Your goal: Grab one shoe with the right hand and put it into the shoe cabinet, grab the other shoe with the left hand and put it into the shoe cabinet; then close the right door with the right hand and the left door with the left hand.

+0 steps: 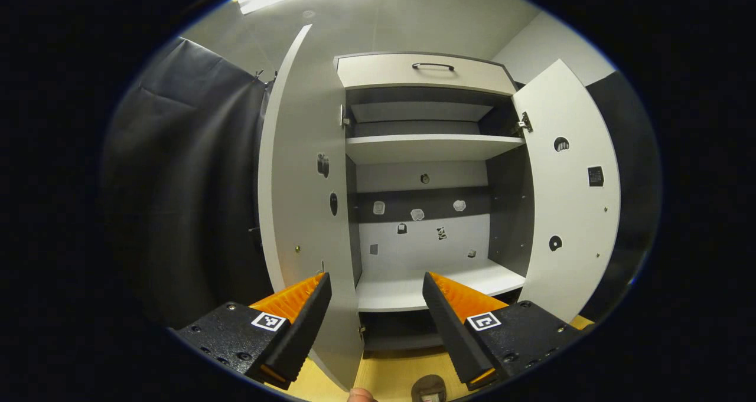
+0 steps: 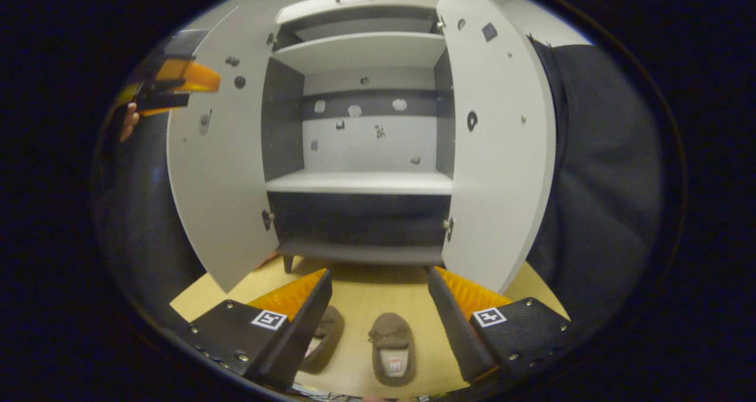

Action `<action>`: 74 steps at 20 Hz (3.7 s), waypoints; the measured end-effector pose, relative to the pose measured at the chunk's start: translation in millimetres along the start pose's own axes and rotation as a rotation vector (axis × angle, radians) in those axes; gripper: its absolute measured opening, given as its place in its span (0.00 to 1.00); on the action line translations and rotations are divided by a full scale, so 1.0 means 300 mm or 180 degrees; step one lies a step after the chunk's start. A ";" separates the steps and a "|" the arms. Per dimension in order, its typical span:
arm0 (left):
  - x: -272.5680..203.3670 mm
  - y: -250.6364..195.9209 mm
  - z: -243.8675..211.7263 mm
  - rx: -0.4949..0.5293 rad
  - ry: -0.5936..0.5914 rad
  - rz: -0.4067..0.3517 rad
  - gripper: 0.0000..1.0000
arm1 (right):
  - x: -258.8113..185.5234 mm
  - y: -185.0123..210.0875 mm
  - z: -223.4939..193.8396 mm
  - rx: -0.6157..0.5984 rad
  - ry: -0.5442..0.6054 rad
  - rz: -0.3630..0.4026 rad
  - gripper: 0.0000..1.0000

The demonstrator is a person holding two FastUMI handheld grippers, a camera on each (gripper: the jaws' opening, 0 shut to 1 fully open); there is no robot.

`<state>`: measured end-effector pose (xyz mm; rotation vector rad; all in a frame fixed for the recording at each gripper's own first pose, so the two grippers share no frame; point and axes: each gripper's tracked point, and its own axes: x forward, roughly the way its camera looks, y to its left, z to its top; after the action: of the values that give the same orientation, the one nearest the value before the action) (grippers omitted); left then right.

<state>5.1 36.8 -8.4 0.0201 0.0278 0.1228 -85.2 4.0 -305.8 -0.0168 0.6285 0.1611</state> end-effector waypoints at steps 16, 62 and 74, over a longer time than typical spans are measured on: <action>-0.008 0.074 -0.050 0.0137 0.0121 0.0111 0.96 | 0.318 0.047 -0.672 0.0167 0.1347 0.0064 0.96; 0.051 0.060 -0.059 0.0074 0.0020 -0.0064 1.00 | 0.904 0.062 0.930 -0.0299 -0.0571 -0.0017 0.01; 0.064 0.060 -0.063 0.0107 0.0039 -0.0023 0.96 | 1.167 0.015 0.888 -0.0280 -0.0326 -0.0212 0.04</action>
<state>21.4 57.5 -27.5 0.0529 0.0421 0.1152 348.6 76.3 -295.3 -0.1135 0.5177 0.1243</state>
